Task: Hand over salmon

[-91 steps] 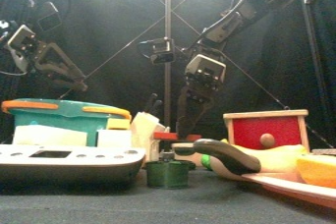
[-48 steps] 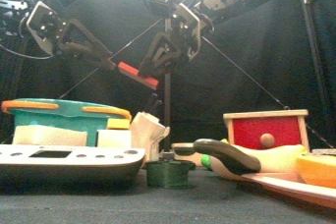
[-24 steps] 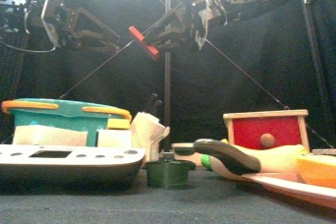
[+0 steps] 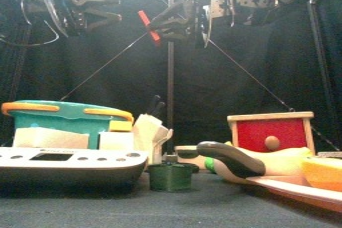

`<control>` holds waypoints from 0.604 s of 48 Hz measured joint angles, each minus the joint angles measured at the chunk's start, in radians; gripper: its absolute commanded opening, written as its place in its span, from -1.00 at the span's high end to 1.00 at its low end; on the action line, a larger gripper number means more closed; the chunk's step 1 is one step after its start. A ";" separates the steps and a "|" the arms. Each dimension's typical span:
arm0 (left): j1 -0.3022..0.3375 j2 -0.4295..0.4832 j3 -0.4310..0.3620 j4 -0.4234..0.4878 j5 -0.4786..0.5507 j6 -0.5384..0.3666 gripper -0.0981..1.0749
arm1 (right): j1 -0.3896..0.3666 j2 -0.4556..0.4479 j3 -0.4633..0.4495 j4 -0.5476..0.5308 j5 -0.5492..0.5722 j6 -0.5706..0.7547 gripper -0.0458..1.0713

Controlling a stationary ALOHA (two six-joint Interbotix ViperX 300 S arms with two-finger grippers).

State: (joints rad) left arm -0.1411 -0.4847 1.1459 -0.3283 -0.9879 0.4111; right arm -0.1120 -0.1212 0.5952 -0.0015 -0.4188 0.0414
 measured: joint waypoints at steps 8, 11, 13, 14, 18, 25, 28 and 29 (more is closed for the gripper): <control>0.041 0.046 0.000 0.081 -0.048 -0.087 -0.77 | 0.000 0.000 -0.002 0.000 -0.021 0.000 -0.29; 0.064 0.067 0.000 0.095 -0.067 -0.112 -0.77 | 0.000 0.000 -0.002 -0.002 -0.031 0.000 -0.30; 0.080 0.084 -0.003 0.100 -0.083 -0.129 -0.77 | 0.000 0.002 0.000 -0.002 -0.035 0.000 -0.29; 0.086 0.094 -0.003 0.100 -0.092 -0.133 -0.77 | 0.000 0.000 0.000 -0.002 -0.037 0.000 -0.29; 0.104 0.124 -0.003 0.103 -0.141 -0.152 -0.77 | 0.002 0.002 -0.002 -0.003 -0.040 0.000 -0.29; 0.110 0.170 -0.008 0.104 -0.215 -0.163 -0.77 | 0.017 0.008 0.000 -0.015 -0.041 0.000 -0.29; 0.110 0.192 -0.018 0.106 -0.229 -0.173 -0.77 | 0.021 0.011 0.000 -0.018 -0.041 0.000 -0.29; 0.110 0.199 -0.023 0.107 -0.232 -0.175 -0.77 | 0.023 0.011 0.000 -0.018 -0.041 0.000 -0.29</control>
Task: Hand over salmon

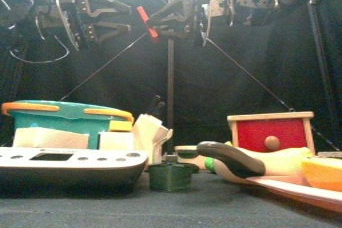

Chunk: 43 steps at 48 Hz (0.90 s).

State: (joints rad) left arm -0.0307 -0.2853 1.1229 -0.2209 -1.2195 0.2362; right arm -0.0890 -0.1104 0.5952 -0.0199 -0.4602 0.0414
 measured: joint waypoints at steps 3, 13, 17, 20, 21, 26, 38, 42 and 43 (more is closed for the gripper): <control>0.000 0.020 -0.014 0.011 -0.003 -0.008 -0.77 | 0.002 0.002 -0.002 -0.002 0.002 0.000 -0.29; 0.003 0.072 -0.051 0.041 -0.014 -0.029 -0.77 | 0.002 0.002 -0.002 -0.003 0.000 0.000 -0.29; 0.006 0.084 -0.060 0.043 -0.020 -0.028 -0.77 | 0.002 0.002 -0.002 -0.002 0.002 0.000 -0.29; 0.006 0.091 -0.064 0.043 -0.028 -0.028 -0.76 | 0.002 0.002 -0.002 -0.002 0.002 0.000 -0.29; 0.006 0.092 -0.064 0.043 -0.031 -0.028 -0.76 | 0.002 0.002 -0.002 -0.003 0.002 0.000 -0.29; 0.006 0.106 -0.069 0.043 -0.055 -0.028 -0.76 | 0.003 0.006 -0.002 -0.003 0.000 0.000 -0.29; 0.008 0.130 -0.074 0.044 -0.092 -0.028 -0.71 | 0.011 0.017 -0.006 -0.005 0.000 0.000 -0.29; 0.008 0.130 -0.074 0.044 -0.094 -0.029 -0.63 | 0.011 0.017 -0.008 -0.005 0.000 0.000 -0.29; 0.008 0.130 -0.074 0.044 -0.094 -0.028 -0.60 | 0.009 0.017 -0.008 -0.003 0.000 0.000 -0.29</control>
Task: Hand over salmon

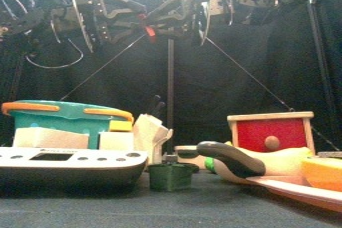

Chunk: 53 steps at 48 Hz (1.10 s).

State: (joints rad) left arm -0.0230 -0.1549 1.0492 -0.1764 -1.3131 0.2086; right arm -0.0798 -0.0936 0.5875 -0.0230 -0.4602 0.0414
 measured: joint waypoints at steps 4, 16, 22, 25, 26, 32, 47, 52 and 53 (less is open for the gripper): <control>0.000 0.000 0.000 0.000 0.000 -0.002 -0.49 | 0.000 0.002 0.000 -0.002 0.000 0.000 -0.29; 0.000 0.000 0.000 0.002 0.000 -0.003 -0.31 | -0.003 0.000 -0.002 -0.002 0.000 -0.002 -0.31; 0.002 0.000 0.000 0.002 0.000 -0.003 -0.30 | -0.002 0.000 0.000 0.000 0.000 -0.002 -0.34; 0.000 0.000 0.000 0.003 0.002 -0.003 -0.30 | -0.002 0.000 0.000 0.000 0.000 -0.002 -0.37; 0.000 0.000 0.000 0.002 0.000 -0.003 -0.30 | -0.003 0.000 0.000 0.000 0.000 -0.002 -0.38; 0.000 0.000 0.000 0.002 0.000 -0.003 -0.30 | -0.002 0.000 0.002 0.000 0.000 0.003 -0.50; 0.000 0.000 0.000 0.002 0.000 -0.003 -0.30 | 0.012 0.011 0.011 -0.003 0.000 0.000 -0.62; 0.000 -0.002 0.000 0.002 0.000 -0.003 -0.30 | 0.014 0.014 0.011 -0.005 0.000 -0.002 -0.62; 0.000 -0.002 0.000 0.002 0.000 -0.003 -0.30 | 0.014 0.014 0.011 -0.005 0.000 0.000 -0.62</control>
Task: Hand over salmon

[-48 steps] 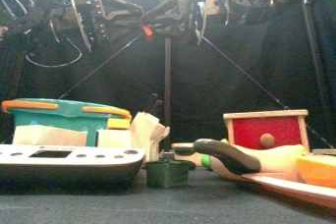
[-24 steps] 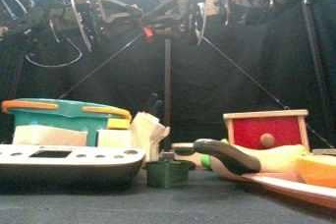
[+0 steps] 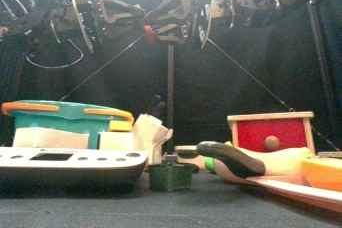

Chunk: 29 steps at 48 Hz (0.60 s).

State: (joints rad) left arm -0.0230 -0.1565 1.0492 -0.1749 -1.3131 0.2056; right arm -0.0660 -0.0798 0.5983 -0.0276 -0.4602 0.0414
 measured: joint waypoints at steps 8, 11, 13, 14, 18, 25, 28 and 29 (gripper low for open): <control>-0.002 0.000 0.000 0.000 0.000 0.000 -0.30 | -0.003 0.000 0.008 0.002 0.000 -0.002 -0.62; -0.002 0.000 0.000 0.000 0.000 0.000 -0.30 | -0.005 0.000 0.015 0.002 0.000 -0.002 -0.62; -0.002 0.000 0.000 0.000 0.000 0.000 -0.30 | -0.003 0.000 0.020 0.002 0.000 -0.002 -0.62; -0.002 0.000 0.000 0.000 0.002 0.000 -0.30 | -0.005 0.000 0.023 0.002 0.000 -0.002 -0.62; -0.002 0.000 0.000 0.000 0.000 0.000 -0.30 | -0.005 -0.003 0.032 0.002 0.000 -0.002 -0.62; -0.003 -0.002 0.000 0.000 0.000 0.000 -0.30 | -0.005 -0.029 0.055 0.005 0.000 0.005 -0.62; -0.003 0.000 0.000 0.000 0.002 0.000 -0.30 | -0.005 -0.051 0.072 0.005 0.000 0.002 -0.62; -0.003 0.000 0.000 -0.002 0.003 -0.002 -0.30 | -0.005 -0.058 0.080 0.005 0.000 0.003 -0.62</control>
State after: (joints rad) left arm -0.0261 -0.1565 1.0492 -0.1764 -1.3100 0.2040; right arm -0.0706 -0.1381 0.6780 -0.0230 -0.4602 0.0445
